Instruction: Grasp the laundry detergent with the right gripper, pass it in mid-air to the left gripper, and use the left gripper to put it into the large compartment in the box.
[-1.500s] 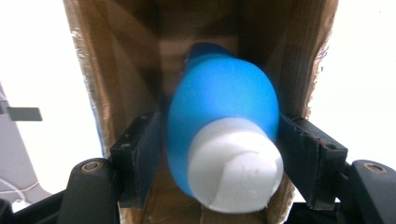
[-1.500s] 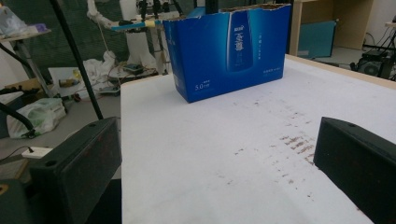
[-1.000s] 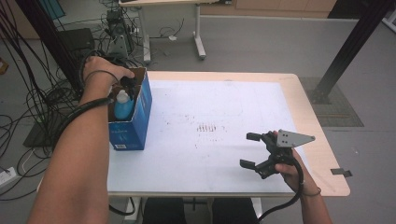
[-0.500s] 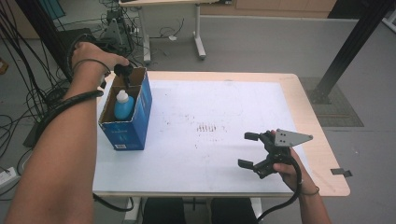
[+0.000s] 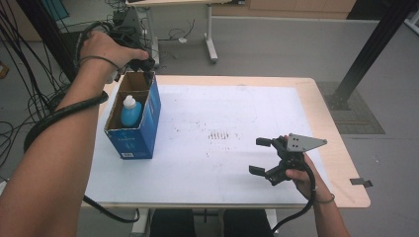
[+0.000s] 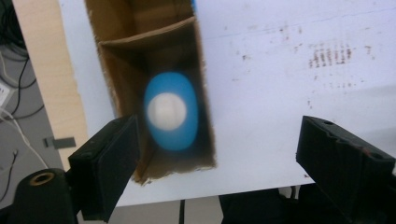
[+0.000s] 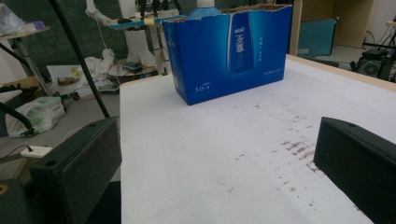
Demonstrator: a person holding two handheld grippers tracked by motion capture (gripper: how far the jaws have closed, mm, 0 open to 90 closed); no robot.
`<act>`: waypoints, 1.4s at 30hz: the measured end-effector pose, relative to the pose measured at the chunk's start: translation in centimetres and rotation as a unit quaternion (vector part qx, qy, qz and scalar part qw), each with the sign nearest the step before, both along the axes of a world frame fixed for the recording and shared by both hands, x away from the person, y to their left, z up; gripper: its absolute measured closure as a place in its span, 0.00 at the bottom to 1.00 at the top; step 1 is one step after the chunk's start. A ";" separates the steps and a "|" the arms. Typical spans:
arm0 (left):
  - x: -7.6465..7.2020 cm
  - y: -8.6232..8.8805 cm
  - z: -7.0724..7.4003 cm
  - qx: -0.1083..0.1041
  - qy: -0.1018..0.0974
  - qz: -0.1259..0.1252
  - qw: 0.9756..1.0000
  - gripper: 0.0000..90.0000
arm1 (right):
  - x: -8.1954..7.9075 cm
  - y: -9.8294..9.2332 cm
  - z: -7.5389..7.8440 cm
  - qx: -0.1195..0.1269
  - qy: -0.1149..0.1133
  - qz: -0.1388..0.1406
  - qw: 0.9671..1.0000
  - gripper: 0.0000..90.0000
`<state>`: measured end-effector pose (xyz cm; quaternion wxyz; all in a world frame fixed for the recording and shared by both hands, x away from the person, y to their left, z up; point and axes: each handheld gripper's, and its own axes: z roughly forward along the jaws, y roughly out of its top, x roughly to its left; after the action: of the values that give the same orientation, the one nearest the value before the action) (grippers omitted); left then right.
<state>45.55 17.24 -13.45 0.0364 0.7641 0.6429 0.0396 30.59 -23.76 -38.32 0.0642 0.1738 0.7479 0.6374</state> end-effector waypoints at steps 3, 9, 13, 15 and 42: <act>-0.2 -0.8 0.2 -0.004 -0.007 -0.014 1.000 0.11 | 0.2 0.0 0.1 -0.007 0.007 -0.004 1.000 0.01; -0.9 -2.7 0.1 -0.015 -0.020 -0.048 0.999 0.09 | 0.8 -0.1 0.6 -0.030 0.021 -0.023 0.999 0.01; -1.5 -3.6 -0.3 -0.023 -0.028 -0.068 0.997 0.08 | 1.2 -0.2 1.1 -0.052 0.028 -0.040 0.997 0.01; -1.7 -3.9 -0.7 -0.028 -0.028 -0.075 0.996 0.06 | 1.4 -0.3 1.3 -0.060 0.033 -0.050 0.996 0.02; -6.5 -9.7 -7.1 -0.079 -0.029 -0.156 0.984 0.06 | 3.5 -0.8 3.2 -0.197 0.115 -0.151 0.962 0.03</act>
<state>39.08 7.57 -20.56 0.1214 0.8484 0.5153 0.0048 34.11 -24.58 -35.10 0.1063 0.3407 0.8259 0.4364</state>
